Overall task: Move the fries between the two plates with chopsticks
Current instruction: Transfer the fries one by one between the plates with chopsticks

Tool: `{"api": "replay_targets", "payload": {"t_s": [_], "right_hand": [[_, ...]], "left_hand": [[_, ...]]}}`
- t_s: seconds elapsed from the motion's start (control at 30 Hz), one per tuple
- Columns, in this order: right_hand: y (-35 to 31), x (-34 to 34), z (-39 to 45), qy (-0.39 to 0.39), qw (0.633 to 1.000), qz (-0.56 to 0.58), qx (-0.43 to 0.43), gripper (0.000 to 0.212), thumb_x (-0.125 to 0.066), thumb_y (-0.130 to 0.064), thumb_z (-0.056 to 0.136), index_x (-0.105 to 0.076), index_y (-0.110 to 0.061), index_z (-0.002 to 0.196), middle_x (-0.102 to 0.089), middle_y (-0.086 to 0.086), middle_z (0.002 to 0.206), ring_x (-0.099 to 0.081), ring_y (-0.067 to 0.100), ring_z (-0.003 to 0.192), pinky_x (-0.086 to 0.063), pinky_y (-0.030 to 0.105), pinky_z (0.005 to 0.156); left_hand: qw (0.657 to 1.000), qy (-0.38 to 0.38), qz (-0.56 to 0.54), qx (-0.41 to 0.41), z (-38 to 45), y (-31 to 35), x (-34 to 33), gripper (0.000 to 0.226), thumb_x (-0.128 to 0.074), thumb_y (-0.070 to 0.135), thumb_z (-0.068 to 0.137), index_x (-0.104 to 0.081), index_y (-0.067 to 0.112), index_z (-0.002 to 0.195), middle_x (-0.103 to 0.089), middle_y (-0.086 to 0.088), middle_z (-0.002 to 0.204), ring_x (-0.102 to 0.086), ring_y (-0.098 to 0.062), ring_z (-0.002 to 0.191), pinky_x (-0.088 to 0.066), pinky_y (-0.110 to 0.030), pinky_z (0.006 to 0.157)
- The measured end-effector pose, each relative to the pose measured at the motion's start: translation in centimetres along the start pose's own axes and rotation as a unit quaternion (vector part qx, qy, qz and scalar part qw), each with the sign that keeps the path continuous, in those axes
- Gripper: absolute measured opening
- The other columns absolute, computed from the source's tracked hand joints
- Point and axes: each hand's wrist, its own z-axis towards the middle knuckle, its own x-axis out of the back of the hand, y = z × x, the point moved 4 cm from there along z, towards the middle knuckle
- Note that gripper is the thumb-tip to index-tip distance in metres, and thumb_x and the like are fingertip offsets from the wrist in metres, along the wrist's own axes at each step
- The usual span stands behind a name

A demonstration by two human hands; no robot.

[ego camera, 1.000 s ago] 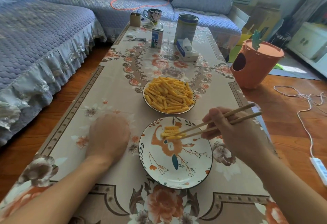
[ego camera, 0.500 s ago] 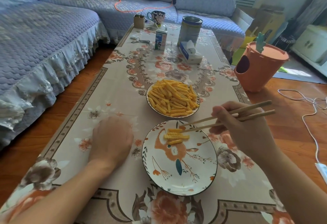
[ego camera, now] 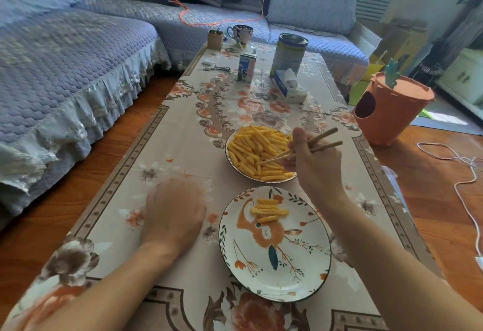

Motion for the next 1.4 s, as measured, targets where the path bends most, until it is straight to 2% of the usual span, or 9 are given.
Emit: {"api": "replay_targets", "payload": {"t_s": [0.2, 0.33, 0.5, 0.7, 0.97, 1.1, 1.3, 1.4], "right_hand": [[-1.7, 2.6, -0.8, 0.01, 0.999, 0.027, -0.021, 0.04, -0.054, -0.034, 0.105, -0.07, -0.002, 0.087, -0.073, 0.017, 0.07, -0.074, 0.031, 0.061, -0.065, 0.045, 0.062], [-3.6, 5.4, -2.8, -0.05, 0.998, 0.025, -0.016, 0.04, -0.053, -0.03, 0.105, -0.069, 0.001, 0.086, -0.071, 0.018, 0.065, -0.073, 0.031, 0.058, -0.063, 0.037, 0.055], [-2.8, 7.1, -6.4, -0.147, 0.985, -0.08, -0.029, 0.033, -0.056, -0.029, 0.1, -0.071, -0.006, 0.08, -0.071, 0.009, 0.063, -0.072, 0.023, 0.055, -0.057, 0.023, 0.052], [-1.5, 7.2, -7.5, -0.176, 0.975, -0.134, 0.015, 0.017, -0.064, -0.022, 0.096, -0.072, -0.015, 0.083, -0.073, 0.0, 0.069, -0.071, 0.009, 0.056, -0.053, 0.014, 0.053], [-1.9, 7.2, -7.2, -0.142, 0.985, -0.099, 0.022, 0.016, -0.066, -0.02, 0.094, -0.071, -0.012, 0.081, -0.073, 0.004, 0.065, -0.071, 0.012, 0.053, -0.054, 0.016, 0.051], [-3.5, 7.4, -7.0, -0.106, 0.993, -0.054, 0.025, 0.031, -0.063, -0.036, 0.087, -0.07, -0.006, 0.082, -0.072, 0.008, 0.062, -0.072, 0.017, 0.052, -0.057, 0.022, 0.05], [-4.3, 3.8, -2.9, -0.06, 0.997, -0.007, 0.046, 0.026, -0.058, -0.022, 0.102, -0.072, -0.005, 0.089, -0.072, 0.009, 0.066, -0.073, 0.023, 0.057, -0.061, 0.027, 0.054], [-3.4, 0.2, -0.8, -0.036, 0.999, 0.009, 0.036, 0.026, -0.06, -0.024, 0.102, -0.074, -0.005, 0.092, -0.073, 0.01, 0.07, -0.074, 0.024, 0.057, -0.062, 0.033, 0.055]], "left_hand": [[1.0, 0.001, 0.001, -0.003, 0.0, -0.1, -0.1, 0.037, -0.038, 0.048, 0.091, -0.061, 0.027, 0.11, -0.057, -0.002, 0.115, -0.048, -0.025, 0.109, -0.041, -0.045, 0.097], [1.0, 0.0, 0.003, 0.0, 0.1, -0.1, -0.2, 0.037, -0.039, 0.047, 0.09, -0.062, 0.026, 0.111, -0.058, -0.003, 0.116, -0.048, -0.026, 0.11, -0.041, -0.046, 0.098], [1.0, 0.006, -0.006, 0.003, 0.0, 0.0, -0.2, 0.035, -0.041, 0.046, 0.09, -0.062, 0.026, 0.109, -0.057, -0.004, 0.116, -0.049, -0.028, 0.11, -0.041, -0.047, 0.097], [1.0, -0.001, -0.009, 0.002, -0.1, 0.0, -0.1, 0.036, -0.039, 0.045, 0.09, -0.061, 0.026, 0.111, -0.056, -0.004, 0.117, -0.047, -0.027, 0.111, -0.041, -0.048, 0.098], [1.0, 0.001, -0.005, 0.002, -0.1, 0.1, 0.0, 0.038, -0.039, 0.046, 0.09, -0.062, 0.024, 0.111, -0.057, -0.005, 0.116, -0.048, -0.029, 0.11, -0.041, -0.048, 0.097], [1.0, -0.002, -0.004, 0.0, -0.1, 0.1, -0.1, 0.038, -0.04, 0.046, 0.09, -0.062, 0.024, 0.111, -0.057, -0.005, 0.116, -0.048, -0.029, 0.11, -0.041, -0.048, 0.097], [1.0, -0.005, -0.003, 0.0, 0.0, 0.0, -0.1, 0.037, -0.039, 0.046, 0.09, -0.062, 0.025, 0.111, -0.056, -0.003, 0.115, -0.048, -0.028, 0.11, -0.041, -0.047, 0.098], [1.0, -0.003, -0.015, 0.002, -0.1, 0.0, 0.0, 0.035, -0.041, 0.046, 0.091, -0.062, 0.027, 0.111, -0.057, -0.002, 0.116, -0.048, -0.027, 0.111, -0.041, -0.047, 0.097]]}}
